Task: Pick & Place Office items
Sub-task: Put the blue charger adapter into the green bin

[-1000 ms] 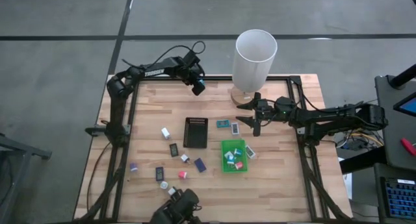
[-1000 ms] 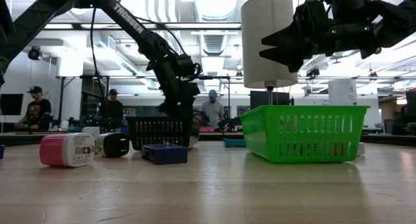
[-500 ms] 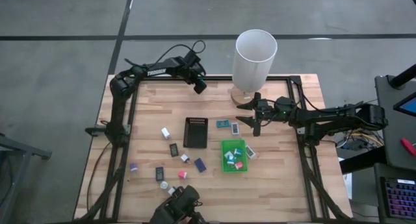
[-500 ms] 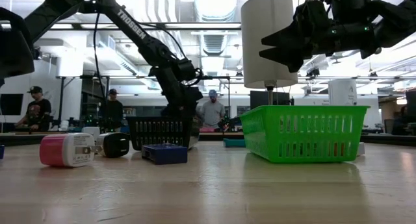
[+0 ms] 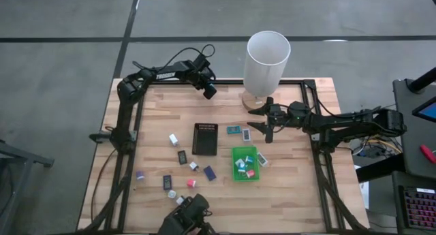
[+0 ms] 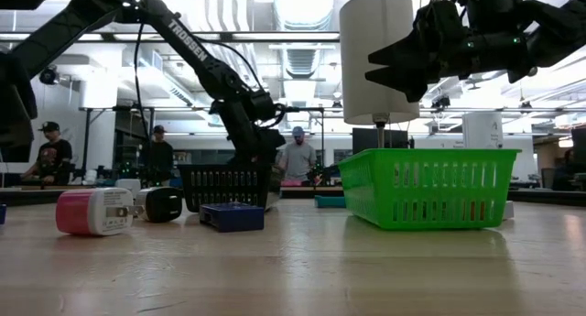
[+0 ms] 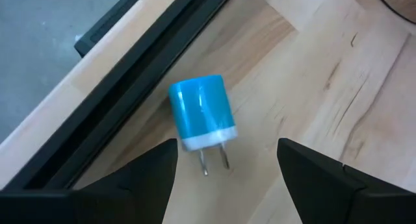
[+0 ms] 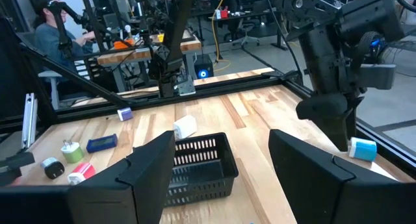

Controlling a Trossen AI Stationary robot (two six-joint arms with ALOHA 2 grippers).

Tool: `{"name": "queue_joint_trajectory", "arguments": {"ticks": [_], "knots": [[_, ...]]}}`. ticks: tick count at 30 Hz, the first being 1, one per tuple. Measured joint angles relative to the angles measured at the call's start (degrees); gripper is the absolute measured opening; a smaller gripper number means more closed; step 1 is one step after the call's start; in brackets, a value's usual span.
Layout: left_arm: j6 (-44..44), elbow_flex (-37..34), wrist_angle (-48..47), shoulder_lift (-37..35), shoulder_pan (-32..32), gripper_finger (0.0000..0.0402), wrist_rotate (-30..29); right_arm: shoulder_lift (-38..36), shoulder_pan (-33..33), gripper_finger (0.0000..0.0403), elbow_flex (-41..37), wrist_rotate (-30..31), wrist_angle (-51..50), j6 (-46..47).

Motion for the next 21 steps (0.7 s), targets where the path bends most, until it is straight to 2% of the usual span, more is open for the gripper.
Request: {"name": "queue_joint_trajectory", "arguments": {"ticks": [15,21], "knots": [[-3.5,0.1,-0.1,0.0,0.8,0.0262,-0.4,0.0,0.0,0.0251,0.0,0.0,0.0,0.0],[-3.9,0.2,-0.2,0.0,1.1,0.0242,-0.4,0.0,0.0,0.0244,0.0,0.0,0.0,0.0]]}}
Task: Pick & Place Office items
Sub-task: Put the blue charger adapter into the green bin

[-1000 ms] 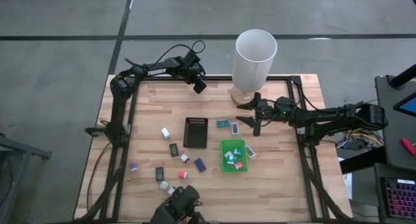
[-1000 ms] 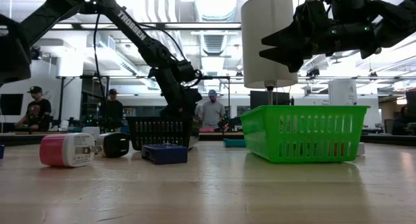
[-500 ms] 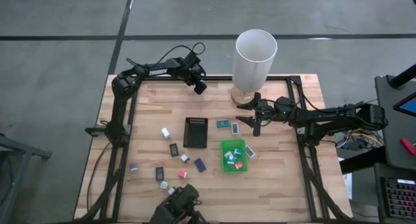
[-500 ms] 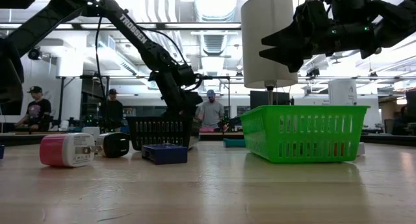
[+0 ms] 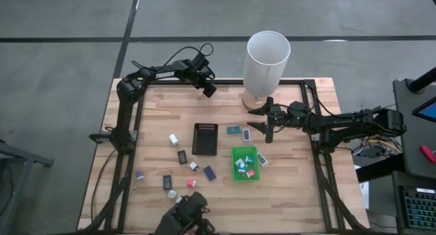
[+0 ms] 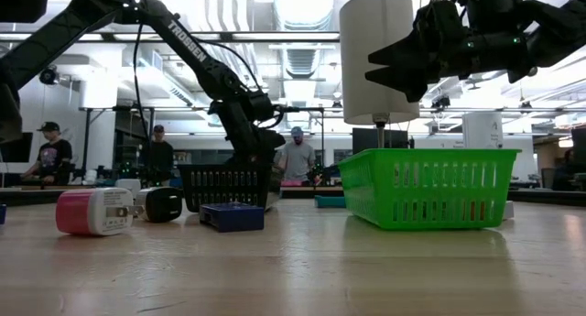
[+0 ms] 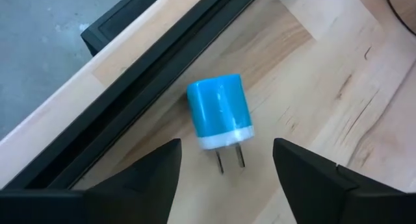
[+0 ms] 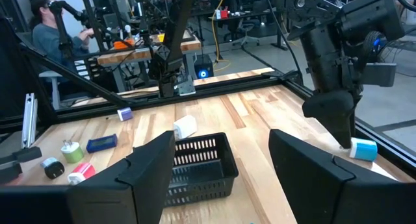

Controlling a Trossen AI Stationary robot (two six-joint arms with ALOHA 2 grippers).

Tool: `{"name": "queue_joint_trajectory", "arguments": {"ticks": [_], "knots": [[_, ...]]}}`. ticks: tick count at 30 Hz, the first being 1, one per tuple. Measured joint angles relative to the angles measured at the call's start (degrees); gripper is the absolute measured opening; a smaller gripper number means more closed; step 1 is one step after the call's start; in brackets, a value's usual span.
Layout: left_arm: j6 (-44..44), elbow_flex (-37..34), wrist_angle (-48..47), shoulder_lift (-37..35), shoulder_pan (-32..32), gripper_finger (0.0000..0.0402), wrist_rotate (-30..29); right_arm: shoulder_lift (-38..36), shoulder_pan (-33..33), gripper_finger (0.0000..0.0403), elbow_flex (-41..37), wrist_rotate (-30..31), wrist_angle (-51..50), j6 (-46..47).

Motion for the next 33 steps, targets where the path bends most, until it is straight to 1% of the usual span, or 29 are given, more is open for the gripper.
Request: {"name": "queue_joint_trajectory", "arguments": {"ticks": [13,20,25,33], "knots": [[1.7,0.0,-1.6,0.0,0.3,0.0169,0.0,0.0,0.0,0.0256,0.0,0.0,0.0,0.0],[2.2,0.0,-2.4,0.0,0.3,0.014,0.0,0.0,0.0,0.025,0.0,0.0,0.0,0.0],[3.1,0.0,-3.1,0.0,0.3,0.0127,0.8,0.0,0.0,0.0251,0.0,0.0,0.0,0.0],[3.2,0.0,-3.4,-0.1,0.4,0.0126,3.1,0.0,0.0,0.0258,0.0,0.0,0.0,0.0]]}}
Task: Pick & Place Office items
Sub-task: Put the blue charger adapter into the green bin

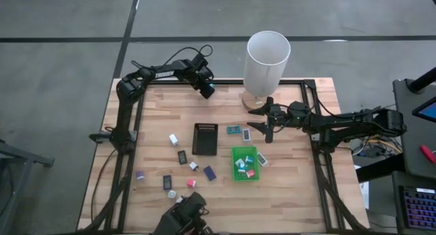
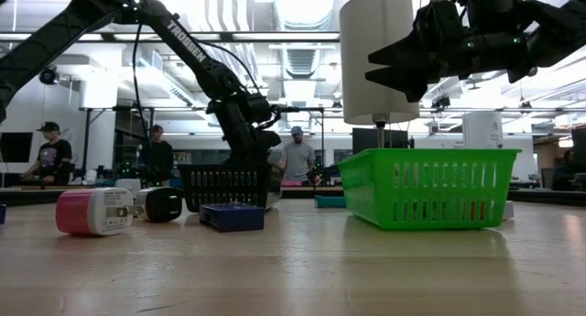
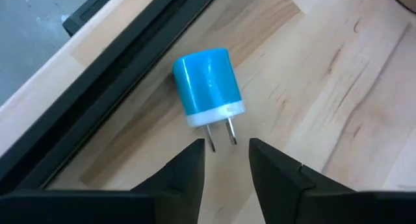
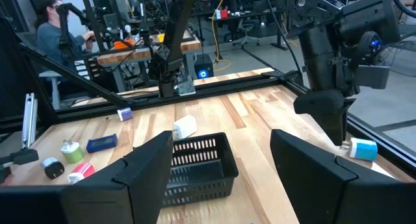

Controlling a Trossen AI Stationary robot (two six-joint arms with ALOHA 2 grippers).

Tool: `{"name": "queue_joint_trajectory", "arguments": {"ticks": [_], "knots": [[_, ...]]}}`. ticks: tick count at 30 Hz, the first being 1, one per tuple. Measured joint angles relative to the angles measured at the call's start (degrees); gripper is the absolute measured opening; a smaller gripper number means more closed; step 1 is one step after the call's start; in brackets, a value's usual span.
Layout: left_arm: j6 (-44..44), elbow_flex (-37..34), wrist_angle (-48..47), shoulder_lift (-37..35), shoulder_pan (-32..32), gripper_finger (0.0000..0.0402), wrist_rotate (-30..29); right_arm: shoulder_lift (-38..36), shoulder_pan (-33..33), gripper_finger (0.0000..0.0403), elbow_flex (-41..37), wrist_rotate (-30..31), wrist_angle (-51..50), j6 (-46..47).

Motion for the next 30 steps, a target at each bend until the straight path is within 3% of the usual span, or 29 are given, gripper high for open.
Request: {"name": "queue_joint_trajectory", "arguments": {"ticks": [12,15,19,25,30], "knots": [[-1.4,6.2,-9.3,-0.3,0.0,0.0128,1.0,0.0,0.0,0.026,0.0,0.0,0.0,0.0],[-1.5,6.5,-7.0,-0.3,-0.1,0.0127,2.5,0.0,0.0,0.0262,0.0,0.0,0.0,0.0],[-2.3,5.9,-2.7,-0.3,-0.1,0.0129,11.8,0.0,0.0,0.0263,0.0,0.0,0.0,0.0],[-8.1,5.5,2.5,-0.3,-0.1,0.0164,14.4,0.0,0.0,0.0263,0.0,0.0,0.0,0.0],[-5.3,5.5,3.6,-0.3,-1.4,0.0181,15.4,0.0,0.0,0.0263,0.0,0.0,0.0,0.0]]}}
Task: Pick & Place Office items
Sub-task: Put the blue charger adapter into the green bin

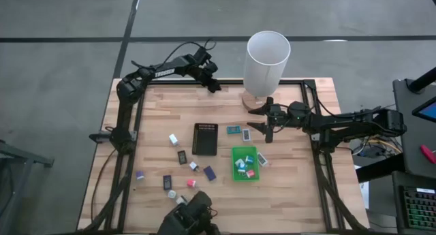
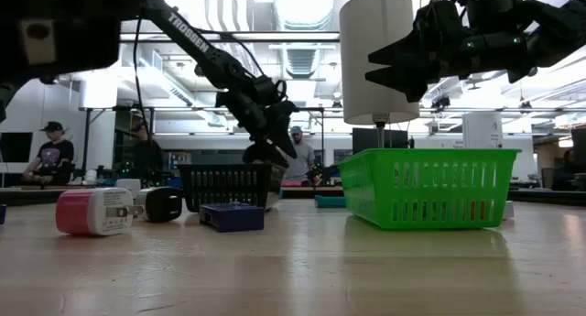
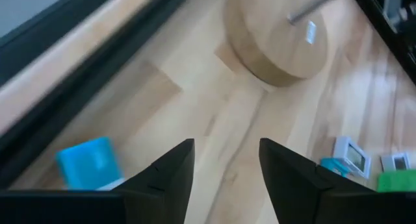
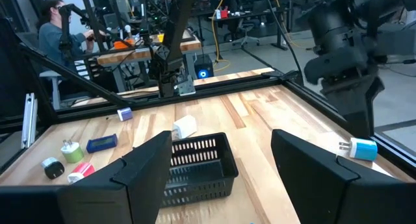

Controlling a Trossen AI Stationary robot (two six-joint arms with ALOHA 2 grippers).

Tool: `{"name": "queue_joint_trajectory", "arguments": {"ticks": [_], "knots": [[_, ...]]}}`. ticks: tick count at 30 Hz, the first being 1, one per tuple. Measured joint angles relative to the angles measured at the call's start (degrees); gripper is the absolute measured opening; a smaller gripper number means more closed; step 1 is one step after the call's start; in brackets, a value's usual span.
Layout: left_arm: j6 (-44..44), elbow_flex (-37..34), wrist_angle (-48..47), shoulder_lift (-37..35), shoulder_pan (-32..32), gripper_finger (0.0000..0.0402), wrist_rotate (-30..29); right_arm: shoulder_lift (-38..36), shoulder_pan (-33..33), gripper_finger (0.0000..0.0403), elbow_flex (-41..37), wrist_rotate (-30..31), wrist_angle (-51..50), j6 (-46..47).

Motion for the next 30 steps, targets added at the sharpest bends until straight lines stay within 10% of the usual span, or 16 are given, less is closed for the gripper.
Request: {"name": "queue_joint_trajectory", "arguments": {"ticks": [10,17,30], "knots": [[-7.1,-10.3,21.2,-2.6,-1.1,0.0183,3.7,0.0,0.0,0.0255,0.0,0.0,0.0,0.0],[-17.4,-28.4,38.0,-14.2,-1.1,0.0181,-7.4,0.0,0.0,0.0251,0.0,0.0,0.0,0.0],[-17.0,-27.4,30.1,-15.5,-1.9,0.0189,-19.1,0.0,0.0,0.0263,0.0,0.0,0.0,0.0]]}}
